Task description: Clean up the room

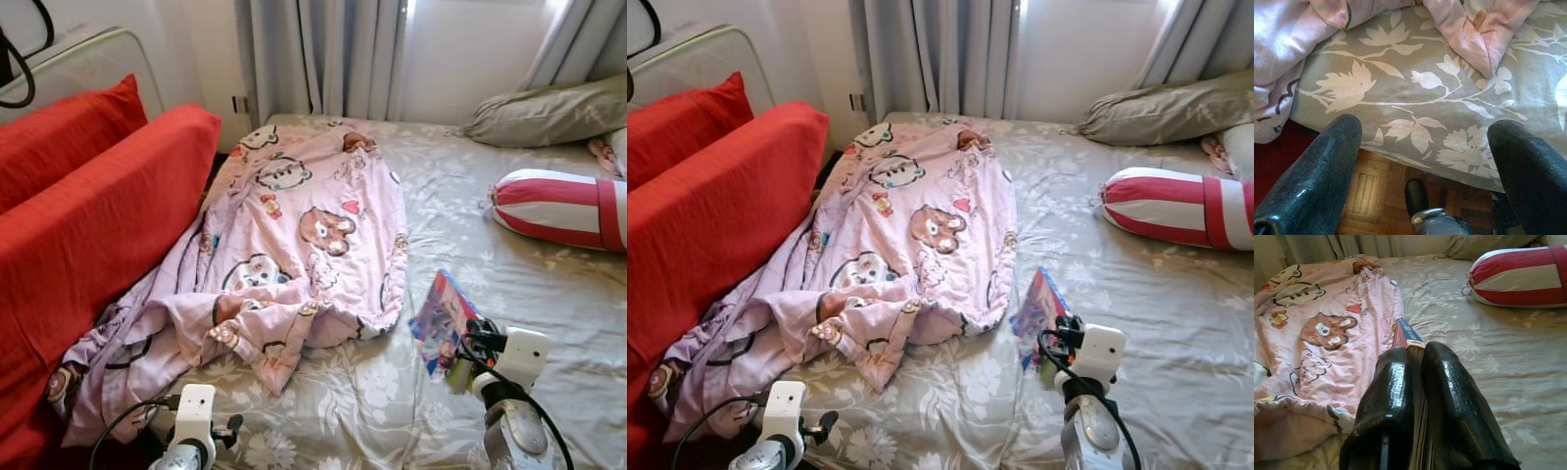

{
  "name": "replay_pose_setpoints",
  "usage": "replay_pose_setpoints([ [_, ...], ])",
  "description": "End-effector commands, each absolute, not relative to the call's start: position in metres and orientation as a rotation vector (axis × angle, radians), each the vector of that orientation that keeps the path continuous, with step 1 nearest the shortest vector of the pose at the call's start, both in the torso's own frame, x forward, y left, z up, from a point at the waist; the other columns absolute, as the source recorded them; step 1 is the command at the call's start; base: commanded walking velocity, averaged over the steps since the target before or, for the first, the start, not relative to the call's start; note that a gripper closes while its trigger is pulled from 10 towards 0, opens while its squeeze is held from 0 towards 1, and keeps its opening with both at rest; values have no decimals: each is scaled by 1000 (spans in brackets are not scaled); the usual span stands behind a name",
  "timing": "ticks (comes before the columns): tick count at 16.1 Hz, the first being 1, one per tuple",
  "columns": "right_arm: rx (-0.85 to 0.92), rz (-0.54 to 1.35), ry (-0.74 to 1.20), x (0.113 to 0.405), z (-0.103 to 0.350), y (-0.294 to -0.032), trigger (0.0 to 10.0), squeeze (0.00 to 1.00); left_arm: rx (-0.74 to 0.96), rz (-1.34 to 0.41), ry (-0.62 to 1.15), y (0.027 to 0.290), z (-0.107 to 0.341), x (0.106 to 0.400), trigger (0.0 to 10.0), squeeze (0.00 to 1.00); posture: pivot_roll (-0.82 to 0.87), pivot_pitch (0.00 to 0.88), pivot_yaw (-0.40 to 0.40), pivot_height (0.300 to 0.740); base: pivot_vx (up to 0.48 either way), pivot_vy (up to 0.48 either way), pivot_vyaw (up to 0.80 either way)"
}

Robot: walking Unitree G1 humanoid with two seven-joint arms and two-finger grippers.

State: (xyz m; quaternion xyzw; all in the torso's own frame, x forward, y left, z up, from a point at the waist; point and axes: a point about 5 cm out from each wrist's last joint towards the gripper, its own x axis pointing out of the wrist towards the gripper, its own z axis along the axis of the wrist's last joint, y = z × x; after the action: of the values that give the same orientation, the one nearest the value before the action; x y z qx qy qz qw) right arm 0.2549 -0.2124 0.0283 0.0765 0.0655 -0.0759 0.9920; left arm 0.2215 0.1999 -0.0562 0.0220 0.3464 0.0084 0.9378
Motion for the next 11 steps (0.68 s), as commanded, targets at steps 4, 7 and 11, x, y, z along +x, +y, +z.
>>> replay_pose_setpoints([
  [4,178,-172,97,260,36,-216,10000,0,55,36,747,205,-61,213,10000,0,-27,0,-27,740,0,-309,-392],
  [7,174,-183,90,260,37,-219,10000,0,58,40,741,206,-61,214,10000,0,-25,0,-28,740,0,-331,0],
  [11,179,-195,89,260,37,-220,10000,0,61,45,729,207,-58,217,10000,0,-27,0,-24,740,0,-331,0],
])
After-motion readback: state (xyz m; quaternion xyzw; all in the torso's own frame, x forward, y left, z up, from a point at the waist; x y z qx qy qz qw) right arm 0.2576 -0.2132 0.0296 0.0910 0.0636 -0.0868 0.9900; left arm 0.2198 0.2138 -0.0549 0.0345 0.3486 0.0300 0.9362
